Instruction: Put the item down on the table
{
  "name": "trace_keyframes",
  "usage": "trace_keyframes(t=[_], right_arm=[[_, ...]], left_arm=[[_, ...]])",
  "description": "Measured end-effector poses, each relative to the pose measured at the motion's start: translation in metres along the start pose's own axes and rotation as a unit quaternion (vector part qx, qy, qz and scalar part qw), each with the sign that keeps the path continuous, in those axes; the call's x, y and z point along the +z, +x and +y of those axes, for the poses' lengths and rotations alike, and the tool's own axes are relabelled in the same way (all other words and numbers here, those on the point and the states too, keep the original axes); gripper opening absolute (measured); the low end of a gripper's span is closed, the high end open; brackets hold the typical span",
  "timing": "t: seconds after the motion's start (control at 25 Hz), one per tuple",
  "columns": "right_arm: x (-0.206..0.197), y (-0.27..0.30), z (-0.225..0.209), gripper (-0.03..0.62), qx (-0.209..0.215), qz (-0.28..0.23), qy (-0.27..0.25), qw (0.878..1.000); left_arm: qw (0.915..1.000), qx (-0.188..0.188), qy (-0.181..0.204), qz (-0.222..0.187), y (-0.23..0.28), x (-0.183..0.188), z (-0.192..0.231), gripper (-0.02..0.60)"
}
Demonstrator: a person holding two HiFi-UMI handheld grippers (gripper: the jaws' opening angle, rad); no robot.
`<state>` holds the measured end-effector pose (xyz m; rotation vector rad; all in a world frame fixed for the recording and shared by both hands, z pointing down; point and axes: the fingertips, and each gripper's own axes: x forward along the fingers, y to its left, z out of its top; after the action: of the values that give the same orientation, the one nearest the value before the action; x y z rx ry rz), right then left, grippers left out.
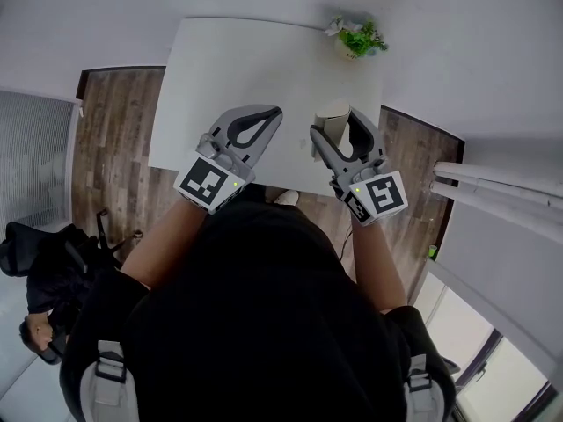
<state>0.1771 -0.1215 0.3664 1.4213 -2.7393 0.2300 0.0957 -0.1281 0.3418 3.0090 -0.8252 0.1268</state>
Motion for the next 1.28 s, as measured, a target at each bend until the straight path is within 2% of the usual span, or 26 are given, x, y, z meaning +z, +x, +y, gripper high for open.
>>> trace_keyframes(t=[0.16, 0.32, 0.44, 0.72, 1.08, 1.28], right_arm=[[-0.021, 0.021, -0.013, 0.288, -0.013, 0.037, -0.009, 0.999], [-0.044, 0.044, -0.024, 0.288, -0.016, 0.078, -0.028, 0.996], [-0.061, 0.06, -0.031, 0.288, -0.013, 0.11, -0.044, 0.993], [-0.104, 0.071, -0.034, 0.288, 0.02, 0.186, -0.097, 0.978], [-0.171, 0.11, -0.033, 0.288, 0.085, 0.289, -0.135, 0.944], [-0.206, 0.12, -0.034, 0.287, 0.113, 0.351, -0.182, 0.911]], left_arm=[[0.9999, -0.013, 0.01, -0.001, 0.009, -0.016, 0.013, -0.006], [0.9992, -0.03, 0.021, 0.016, 0.02, -0.039, 0.029, -0.006], [0.9993, -0.032, -0.007, 0.018, 0.031, -0.052, 0.041, -0.006], [0.9989, -0.036, -0.012, 0.028, 0.038, -0.068, 0.047, -0.006], [0.9972, -0.038, -0.026, 0.058, 0.042, -0.11, 0.079, -0.006], [0.9961, -0.037, -0.035, 0.072, 0.042, -0.126, 0.084, -0.006]])
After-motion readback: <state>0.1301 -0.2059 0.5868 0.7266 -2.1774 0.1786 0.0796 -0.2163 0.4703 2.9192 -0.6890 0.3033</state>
